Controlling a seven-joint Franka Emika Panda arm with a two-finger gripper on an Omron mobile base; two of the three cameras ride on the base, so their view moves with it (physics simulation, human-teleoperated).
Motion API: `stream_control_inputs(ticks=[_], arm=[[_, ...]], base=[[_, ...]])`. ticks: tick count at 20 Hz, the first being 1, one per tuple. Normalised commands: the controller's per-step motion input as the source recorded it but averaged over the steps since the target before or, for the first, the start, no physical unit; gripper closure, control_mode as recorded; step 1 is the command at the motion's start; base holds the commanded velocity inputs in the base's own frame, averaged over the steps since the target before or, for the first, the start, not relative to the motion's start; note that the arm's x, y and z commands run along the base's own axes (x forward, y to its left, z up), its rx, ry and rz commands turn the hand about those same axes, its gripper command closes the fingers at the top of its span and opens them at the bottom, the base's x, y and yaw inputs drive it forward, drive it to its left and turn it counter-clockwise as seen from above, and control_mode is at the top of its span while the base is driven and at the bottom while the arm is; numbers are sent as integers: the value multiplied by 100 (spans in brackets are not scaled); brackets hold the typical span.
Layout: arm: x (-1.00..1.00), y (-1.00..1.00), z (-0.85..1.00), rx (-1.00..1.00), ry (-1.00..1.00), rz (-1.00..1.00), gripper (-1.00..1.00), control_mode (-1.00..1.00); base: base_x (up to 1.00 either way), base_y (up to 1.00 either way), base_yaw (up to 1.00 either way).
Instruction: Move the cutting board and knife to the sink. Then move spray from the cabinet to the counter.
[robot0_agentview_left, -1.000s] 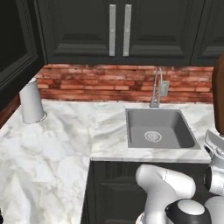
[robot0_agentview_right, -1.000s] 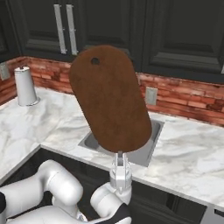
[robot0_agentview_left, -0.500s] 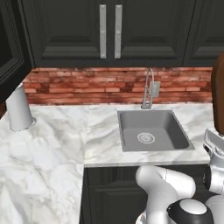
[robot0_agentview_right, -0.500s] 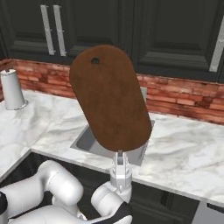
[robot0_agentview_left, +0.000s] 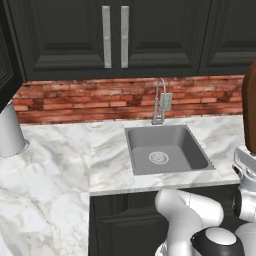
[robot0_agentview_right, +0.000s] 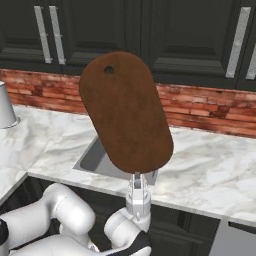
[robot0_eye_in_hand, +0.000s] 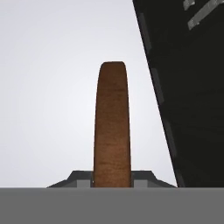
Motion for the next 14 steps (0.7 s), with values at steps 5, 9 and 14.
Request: stream_control_inputs(ticks=[5, 9, 14], arm=[[0, 1, -27, 0, 8, -9, 100, -100], [0, -2, -56, 0, 22, -9, 100, -100], [0, 0, -32, -1, 10, -11, 100, -100]], base=[[0, 0, 0], [0, 0, 0], [0, 0, 0]])
